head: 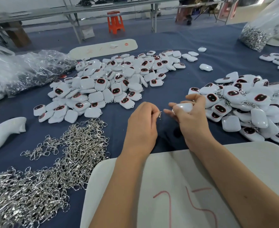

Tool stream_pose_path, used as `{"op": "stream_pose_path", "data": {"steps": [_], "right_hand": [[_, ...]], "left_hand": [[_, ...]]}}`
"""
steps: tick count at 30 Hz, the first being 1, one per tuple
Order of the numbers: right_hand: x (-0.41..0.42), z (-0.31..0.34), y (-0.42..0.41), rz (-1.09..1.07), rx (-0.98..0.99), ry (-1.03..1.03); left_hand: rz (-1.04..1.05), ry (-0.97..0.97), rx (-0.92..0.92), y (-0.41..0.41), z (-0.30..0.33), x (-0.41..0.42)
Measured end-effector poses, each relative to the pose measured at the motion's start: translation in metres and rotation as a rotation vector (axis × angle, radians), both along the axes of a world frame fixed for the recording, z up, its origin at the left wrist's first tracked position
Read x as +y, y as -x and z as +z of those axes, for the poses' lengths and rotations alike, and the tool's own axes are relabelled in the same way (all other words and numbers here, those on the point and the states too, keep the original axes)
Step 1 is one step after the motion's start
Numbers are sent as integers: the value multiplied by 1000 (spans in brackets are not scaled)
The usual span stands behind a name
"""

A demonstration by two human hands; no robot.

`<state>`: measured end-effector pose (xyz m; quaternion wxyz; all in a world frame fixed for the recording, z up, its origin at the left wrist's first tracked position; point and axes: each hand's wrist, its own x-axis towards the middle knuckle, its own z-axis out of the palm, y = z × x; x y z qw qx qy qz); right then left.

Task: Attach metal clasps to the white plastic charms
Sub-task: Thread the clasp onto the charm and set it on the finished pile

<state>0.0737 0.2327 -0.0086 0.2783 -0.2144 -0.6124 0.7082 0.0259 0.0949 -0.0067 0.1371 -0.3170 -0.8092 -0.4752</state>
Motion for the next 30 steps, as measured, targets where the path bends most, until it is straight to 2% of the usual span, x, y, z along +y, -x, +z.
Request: {"op": "stream_pose_path", "data": {"steps": [3,5,8,14,30], "right_hand": [[5,3,-2,86,60,28],[4,2,-3,114,58,-102],[1,0,-3,35,17,-311],[3,3,-4,-5,10,-165],[5,-4,-2,-41,-44,-352]], "left_hand": [[-36,79,-29,1,0,-1],[-52,101,-50,0,0,-1],[-72,120,-75,-3,1,0],[-124,152,-121,-6,2,2],[-97,193,-133,-13,7,6]]}}
